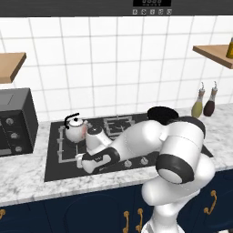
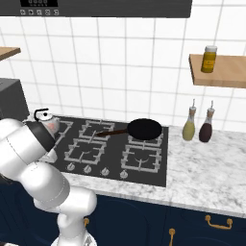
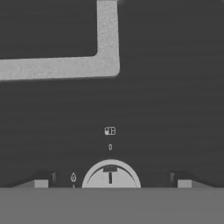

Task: Pick the kettle from the counter and place it on a stove burner. Then turn the burner on.

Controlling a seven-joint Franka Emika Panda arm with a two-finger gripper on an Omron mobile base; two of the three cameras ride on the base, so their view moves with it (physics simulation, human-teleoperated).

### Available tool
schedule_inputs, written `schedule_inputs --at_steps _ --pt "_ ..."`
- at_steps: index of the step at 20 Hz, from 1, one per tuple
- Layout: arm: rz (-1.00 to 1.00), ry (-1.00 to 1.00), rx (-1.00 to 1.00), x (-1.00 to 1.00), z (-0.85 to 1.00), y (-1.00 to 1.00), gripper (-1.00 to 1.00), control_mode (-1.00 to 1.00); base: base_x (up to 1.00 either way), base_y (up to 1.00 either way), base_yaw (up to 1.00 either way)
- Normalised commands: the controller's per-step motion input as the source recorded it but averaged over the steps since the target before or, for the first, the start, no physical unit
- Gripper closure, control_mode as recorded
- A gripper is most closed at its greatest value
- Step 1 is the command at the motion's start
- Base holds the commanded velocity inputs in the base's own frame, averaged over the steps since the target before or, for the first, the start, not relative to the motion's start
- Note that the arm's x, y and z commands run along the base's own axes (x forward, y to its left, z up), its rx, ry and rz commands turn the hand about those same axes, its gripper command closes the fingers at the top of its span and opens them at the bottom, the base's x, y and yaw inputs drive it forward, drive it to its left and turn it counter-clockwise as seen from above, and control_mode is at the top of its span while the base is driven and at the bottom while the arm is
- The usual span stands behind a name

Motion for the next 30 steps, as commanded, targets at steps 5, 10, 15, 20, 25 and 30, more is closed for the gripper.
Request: schedule_inputs --at_steps 5,10,15,20,25,30 --pt "0.00 0.00 0.00 0.00 0.00 0.00 1.00 -1.00 0.00 0.00 0.00" --pt "0.03 -0.01 0.00 -0.01 0.00 0.00 1.00 -1.00 0.00 0.00 0.00" --pt "0.21 -0.05 0.00 -0.22 0.00 0.00 1.00 -1.00 0.00 0.00 0.00" --pt "0.44 -0.06 -0.06 -0.35 -0.04 0.00 1.00 -1.00 0.00 0.00 0.00" --pt "0.56 -0.02 -0.13 -0.25 -0.10 0.01 1.00 -1.00 0.00 0.00 0.00" --pt "0.61 0.00 -0.13 -0.10 -0.15 0.06 1.00 -1.00 0.00 0.00 0.00"
